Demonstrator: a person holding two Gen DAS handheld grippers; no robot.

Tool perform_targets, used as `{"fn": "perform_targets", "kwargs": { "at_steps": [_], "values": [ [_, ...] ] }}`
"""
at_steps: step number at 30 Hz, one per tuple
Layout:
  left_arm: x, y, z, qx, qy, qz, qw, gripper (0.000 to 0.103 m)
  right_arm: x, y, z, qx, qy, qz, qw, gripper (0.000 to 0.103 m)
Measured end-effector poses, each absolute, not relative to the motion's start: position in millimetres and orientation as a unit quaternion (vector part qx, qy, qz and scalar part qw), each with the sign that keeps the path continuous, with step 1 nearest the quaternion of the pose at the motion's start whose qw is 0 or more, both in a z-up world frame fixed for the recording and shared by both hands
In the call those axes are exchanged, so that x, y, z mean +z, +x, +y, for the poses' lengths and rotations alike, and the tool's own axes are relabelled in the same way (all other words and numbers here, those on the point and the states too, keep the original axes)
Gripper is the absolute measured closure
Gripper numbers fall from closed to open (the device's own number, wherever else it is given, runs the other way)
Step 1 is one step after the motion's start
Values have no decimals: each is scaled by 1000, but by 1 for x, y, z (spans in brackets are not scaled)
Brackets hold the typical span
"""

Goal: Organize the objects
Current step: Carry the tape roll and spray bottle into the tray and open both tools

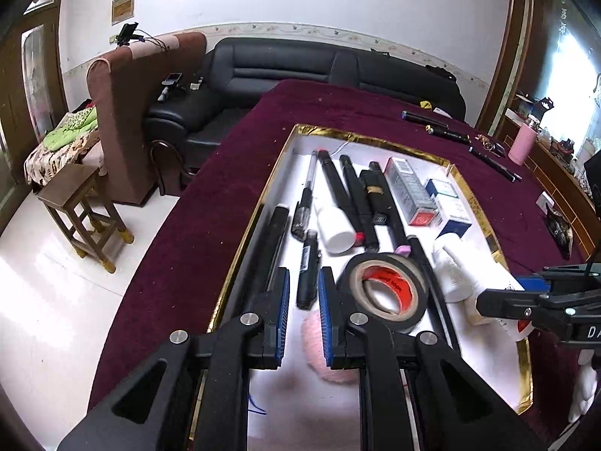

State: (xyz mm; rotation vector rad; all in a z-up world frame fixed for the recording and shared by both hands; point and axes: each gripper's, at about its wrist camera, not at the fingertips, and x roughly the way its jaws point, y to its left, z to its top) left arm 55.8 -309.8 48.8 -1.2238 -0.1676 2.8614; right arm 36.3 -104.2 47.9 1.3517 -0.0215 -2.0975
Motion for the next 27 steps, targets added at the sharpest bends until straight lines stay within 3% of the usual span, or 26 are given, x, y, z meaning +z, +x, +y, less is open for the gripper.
{"fn": "perform_targets", "kwargs": {
  "at_steps": [12,15,20,25,27],
  "values": [
    [45,60,-314,917,-394,-61,13,89,36,60,-117,-794,525,39,304,73],
    [46,61,-315,917,-393,-64,10,80,42,61,-112,-799,519,36,302,66],
    [53,66,-317,921,-384,-63,-12,58,51,62,-97,-808,506,9,302,65],
    [65,71,-312,926,-373,-51,-34,44,53,61,-86,-814,498,-19,300,65],
    [71,74,-306,928,-369,-42,-41,43,55,62,-83,-816,494,-25,299,65]
  ]
}}
